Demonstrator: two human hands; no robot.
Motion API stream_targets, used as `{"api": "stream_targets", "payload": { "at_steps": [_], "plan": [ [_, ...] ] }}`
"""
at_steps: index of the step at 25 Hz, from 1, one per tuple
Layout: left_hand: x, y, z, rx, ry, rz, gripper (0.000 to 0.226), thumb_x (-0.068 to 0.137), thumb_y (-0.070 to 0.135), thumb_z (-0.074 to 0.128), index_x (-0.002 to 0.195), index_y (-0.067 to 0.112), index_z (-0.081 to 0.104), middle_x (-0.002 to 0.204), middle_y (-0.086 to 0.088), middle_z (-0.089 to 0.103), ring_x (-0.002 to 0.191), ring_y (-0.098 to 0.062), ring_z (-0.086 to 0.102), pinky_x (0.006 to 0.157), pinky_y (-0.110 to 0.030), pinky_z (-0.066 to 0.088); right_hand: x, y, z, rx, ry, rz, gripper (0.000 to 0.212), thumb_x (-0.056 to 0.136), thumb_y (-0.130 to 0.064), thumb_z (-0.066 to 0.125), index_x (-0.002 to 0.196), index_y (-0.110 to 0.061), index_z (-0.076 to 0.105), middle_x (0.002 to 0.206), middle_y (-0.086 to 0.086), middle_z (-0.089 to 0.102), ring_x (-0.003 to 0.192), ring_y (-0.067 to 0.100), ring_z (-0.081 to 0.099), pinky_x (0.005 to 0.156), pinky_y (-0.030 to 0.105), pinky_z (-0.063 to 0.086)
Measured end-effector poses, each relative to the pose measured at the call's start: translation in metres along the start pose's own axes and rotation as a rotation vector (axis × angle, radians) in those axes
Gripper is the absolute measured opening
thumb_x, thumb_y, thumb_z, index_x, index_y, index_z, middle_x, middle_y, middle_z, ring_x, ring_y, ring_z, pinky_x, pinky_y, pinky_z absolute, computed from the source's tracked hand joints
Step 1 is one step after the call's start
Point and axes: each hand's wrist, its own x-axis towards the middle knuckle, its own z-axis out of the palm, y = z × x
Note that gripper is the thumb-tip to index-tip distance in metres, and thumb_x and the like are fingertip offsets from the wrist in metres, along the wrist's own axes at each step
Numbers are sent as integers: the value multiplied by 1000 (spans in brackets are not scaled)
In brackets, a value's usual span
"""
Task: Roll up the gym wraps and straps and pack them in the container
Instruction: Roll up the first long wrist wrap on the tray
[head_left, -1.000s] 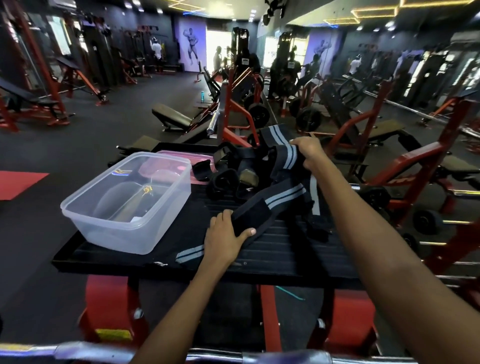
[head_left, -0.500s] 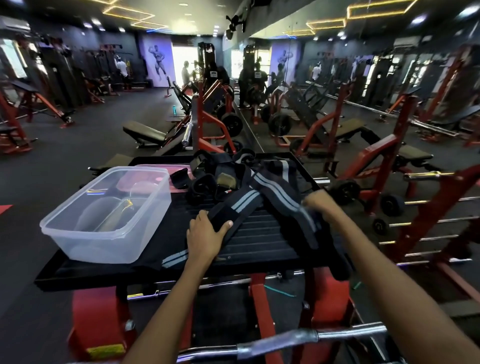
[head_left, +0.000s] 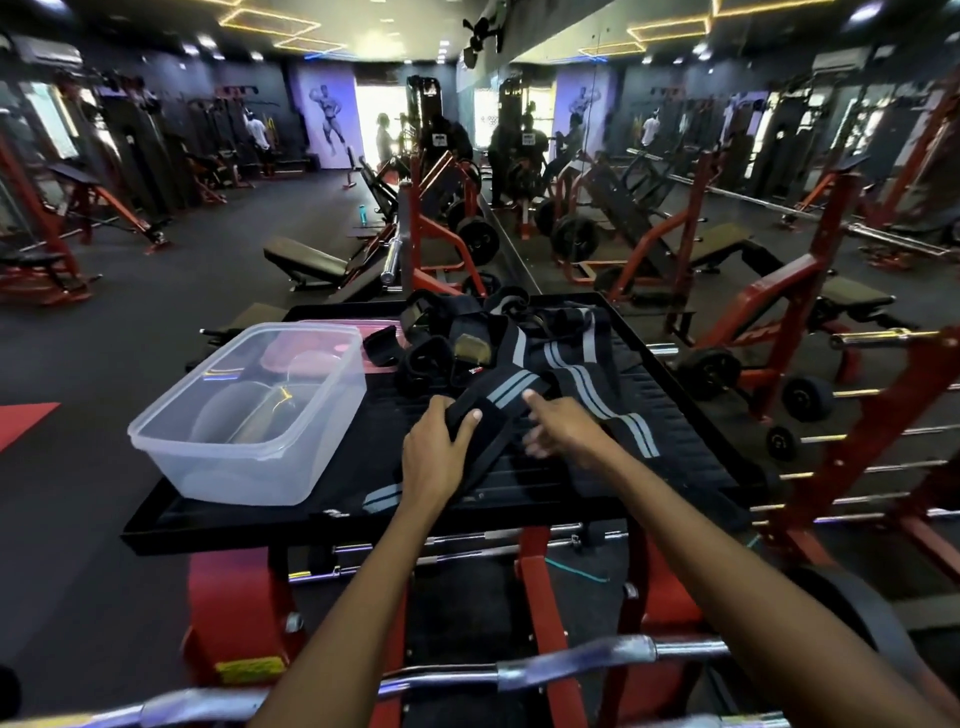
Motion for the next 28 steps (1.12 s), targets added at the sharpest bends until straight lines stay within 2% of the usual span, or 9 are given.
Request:
{"api": "stream_targets", "payload": {
  "at_steps": [3, 7, 9, 12, 15, 17, 19, 22, 28],
  "plan": [
    [9, 19, -12, -66, -51, -6, 25, 93, 39, 52, 87, 15, 58, 82, -1, 66, 77, -17, 60, 70, -35, 45, -7, -9, 25, 549, -263, 216, 30, 94, -38, 51, 92, -11, 63, 79, 6, 70, 70, 18, 68, 67, 30, 57],
    [30, 37, -38, -479, -387, -326, 25, 97, 33, 47, 79, 17, 54, 70, -1, 52, 48, -8, 47, 49, -23, 39, 1, -26, 16, 741, -61, 109, 10, 90, -7, 57, 93, -3, 66, 80, 11, 72, 68, 20, 69, 60, 29, 58],
    [32, 37, -43, -692, -455, -527, 24, 99, 33, 40, 102, 14, 54, 79, -5, 59, 43, -11, 57, 47, -20, 49, 3, -32, 8, 636, 88, 39, 12, 88, -4, 55, 96, -4, 64, 93, 16, 69, 80, 27, 67, 71, 35, 57],
    [37, 37, -37, -783, -387, -596, 48, 98, 43, 39, 134, 12, 42, 123, -15, 57, 76, -25, 65, 63, -29, 54, -16, -36, 9, 268, 228, -187, 22, 85, -3, 55, 104, -11, 62, 103, 10, 68, 95, 26, 64, 87, 40, 54],
    [43, 46, -33, -672, -444, -617, 58, 83, 61, 52, 123, 17, 54, 114, -8, 59, 92, -27, 59, 69, -33, 50, -47, -34, 25, -236, 96, -446, 42, 86, -5, 55, 128, -14, 55, 119, 3, 63, 112, 19, 58, 95, 23, 43],
    [45, 45, -29, -502, -532, -623, 79, 62, 68, 67, 120, 16, 56, 113, -8, 61, 100, -26, 59, 76, -35, 52, -55, -33, 33, -458, -61, -560, 44, 88, -11, 55, 132, -16, 53, 127, 6, 61, 117, 21, 56, 98, 27, 43],
    [50, 29, -19, -434, -490, -604, 73, 69, 46, 72, 126, 6, 53, 120, -17, 61, 100, -25, 60, 83, -34, 50, -59, -34, 33, -601, -269, -552, 41, 90, -22, 57, 131, -16, 53, 128, 5, 60, 117, 20, 56, 97, 32, 44],
    [46, 9, -21, -495, -286, -627, 31, 90, 6, 46, 118, -4, 56, 95, -20, 64, 72, -26, 59, 68, -33, 48, -63, -27, 27, -754, -446, -413, 45, 81, -40, 69, 120, -20, 57, 120, -3, 62, 113, 17, 57, 96, 34, 47],
    [47, -9, -36, -693, -124, -641, 33, 90, -7, 32, 116, -1, 50, 99, -17, 63, 82, -31, 62, 67, -33, 54, -59, -42, 7, -1011, -536, -210, 70, 75, -60, 65, 132, -22, 50, 133, -3, 54, 121, 20, 50, 101, 34, 41]
  ]
}}
